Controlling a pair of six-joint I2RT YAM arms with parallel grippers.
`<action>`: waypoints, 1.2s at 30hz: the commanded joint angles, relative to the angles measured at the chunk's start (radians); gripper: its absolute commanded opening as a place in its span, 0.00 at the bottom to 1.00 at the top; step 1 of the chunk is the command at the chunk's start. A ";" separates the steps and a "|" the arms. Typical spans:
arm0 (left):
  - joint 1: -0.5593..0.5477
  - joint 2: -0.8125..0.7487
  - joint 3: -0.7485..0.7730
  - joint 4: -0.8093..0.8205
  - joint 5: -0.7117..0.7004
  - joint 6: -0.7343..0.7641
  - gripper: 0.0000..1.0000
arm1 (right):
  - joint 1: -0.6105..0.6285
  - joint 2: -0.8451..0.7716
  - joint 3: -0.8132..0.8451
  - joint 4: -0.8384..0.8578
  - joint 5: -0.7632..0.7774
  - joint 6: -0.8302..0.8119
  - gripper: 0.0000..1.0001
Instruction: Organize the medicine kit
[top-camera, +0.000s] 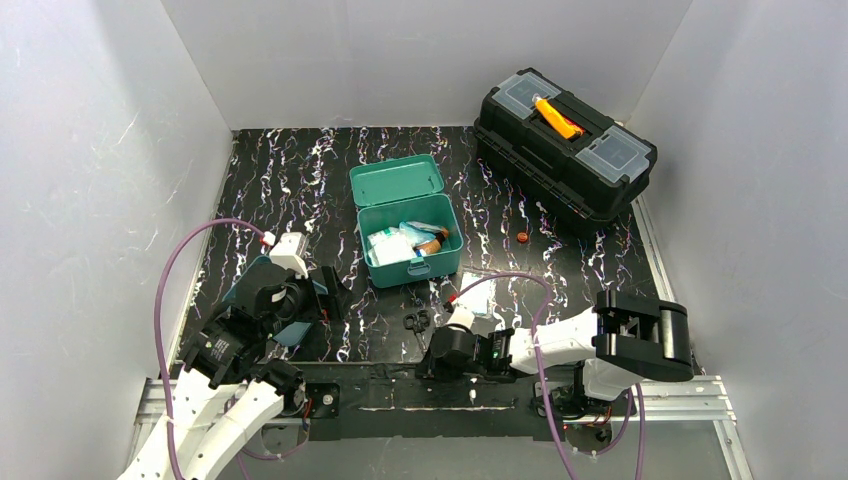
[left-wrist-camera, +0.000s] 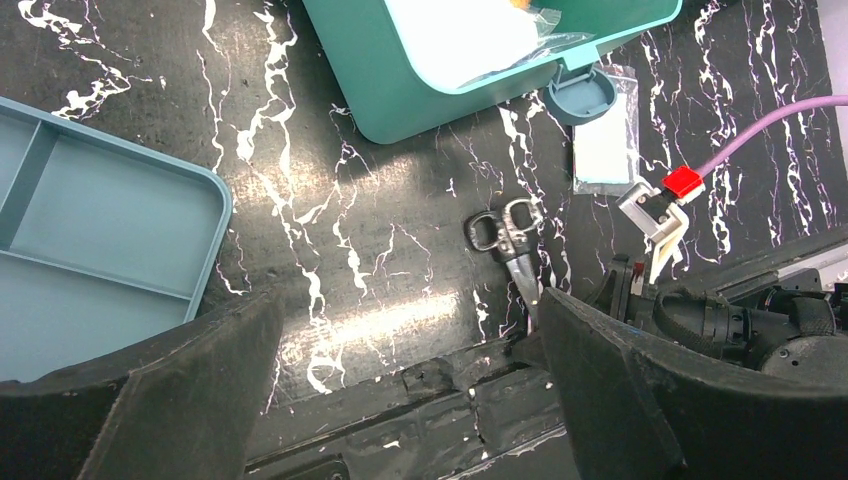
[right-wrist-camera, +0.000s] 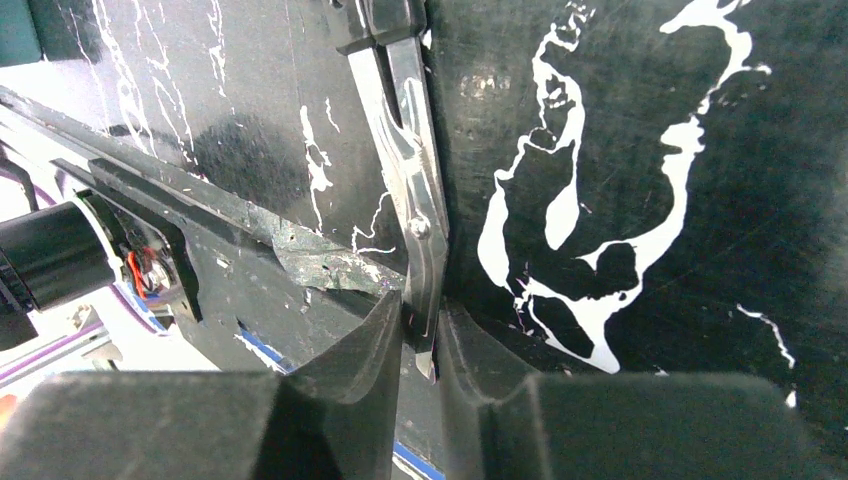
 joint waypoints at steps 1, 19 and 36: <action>-0.007 0.010 -0.003 -0.015 -0.021 -0.005 0.98 | 0.007 -0.006 -0.012 0.042 0.023 -0.017 0.17; -0.009 0.024 0.031 -0.014 0.108 0.024 0.98 | 0.011 -0.213 0.048 -0.087 -0.014 -0.348 0.01; -0.009 0.052 0.136 -0.045 0.675 0.118 0.98 | -0.001 -0.461 0.134 -0.245 -0.541 -0.697 0.01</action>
